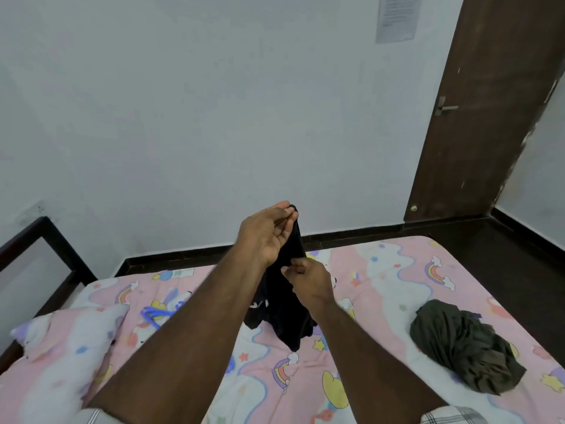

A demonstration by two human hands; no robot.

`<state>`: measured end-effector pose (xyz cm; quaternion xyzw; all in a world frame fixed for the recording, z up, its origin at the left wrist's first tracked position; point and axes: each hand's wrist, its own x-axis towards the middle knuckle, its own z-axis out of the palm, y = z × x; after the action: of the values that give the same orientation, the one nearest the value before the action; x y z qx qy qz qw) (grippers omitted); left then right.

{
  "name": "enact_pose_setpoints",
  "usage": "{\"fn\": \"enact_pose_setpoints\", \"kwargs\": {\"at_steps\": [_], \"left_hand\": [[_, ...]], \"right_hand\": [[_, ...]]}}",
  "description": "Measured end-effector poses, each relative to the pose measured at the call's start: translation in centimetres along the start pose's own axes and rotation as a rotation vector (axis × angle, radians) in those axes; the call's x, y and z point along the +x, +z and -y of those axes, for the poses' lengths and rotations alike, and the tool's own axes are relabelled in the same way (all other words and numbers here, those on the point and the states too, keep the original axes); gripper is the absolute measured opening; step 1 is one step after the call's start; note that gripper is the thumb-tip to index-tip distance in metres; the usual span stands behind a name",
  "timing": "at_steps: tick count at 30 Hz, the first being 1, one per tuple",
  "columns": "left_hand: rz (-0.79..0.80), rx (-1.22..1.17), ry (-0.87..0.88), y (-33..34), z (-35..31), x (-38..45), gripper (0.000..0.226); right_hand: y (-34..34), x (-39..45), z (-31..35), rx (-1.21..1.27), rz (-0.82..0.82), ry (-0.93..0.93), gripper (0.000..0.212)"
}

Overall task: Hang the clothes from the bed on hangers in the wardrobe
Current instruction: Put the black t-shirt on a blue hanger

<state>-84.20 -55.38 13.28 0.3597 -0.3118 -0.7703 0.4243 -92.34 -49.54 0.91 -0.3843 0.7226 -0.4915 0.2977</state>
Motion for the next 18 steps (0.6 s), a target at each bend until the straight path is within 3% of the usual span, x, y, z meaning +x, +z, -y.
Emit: {"fn": "enact_pose_setpoints", "kwargs": {"at_steps": [3,8,14,18], "left_hand": [[0.003,-0.011,0.039,1.7,-0.8,-0.8,0.017],[-0.007,-0.017,0.116,2.7,-2.2,-1.5,0.016],[-0.055,-0.032,0.171,2.6,-2.8,-1.2,0.017],[-0.089,-0.030,0.201,2.4,-3.0,-0.9,0.015]], "right_hand": [[-1.4,0.2,0.6,-0.105,-0.026,-0.008,0.032],[-2.8,0.6,1.3,-0.072,-0.046,-0.016,0.032],[-2.5,0.0,1.1,0.026,-0.057,-0.083,0.049],[-3.0,0.6,0.7,-0.091,-0.151,-0.096,0.024]]}}
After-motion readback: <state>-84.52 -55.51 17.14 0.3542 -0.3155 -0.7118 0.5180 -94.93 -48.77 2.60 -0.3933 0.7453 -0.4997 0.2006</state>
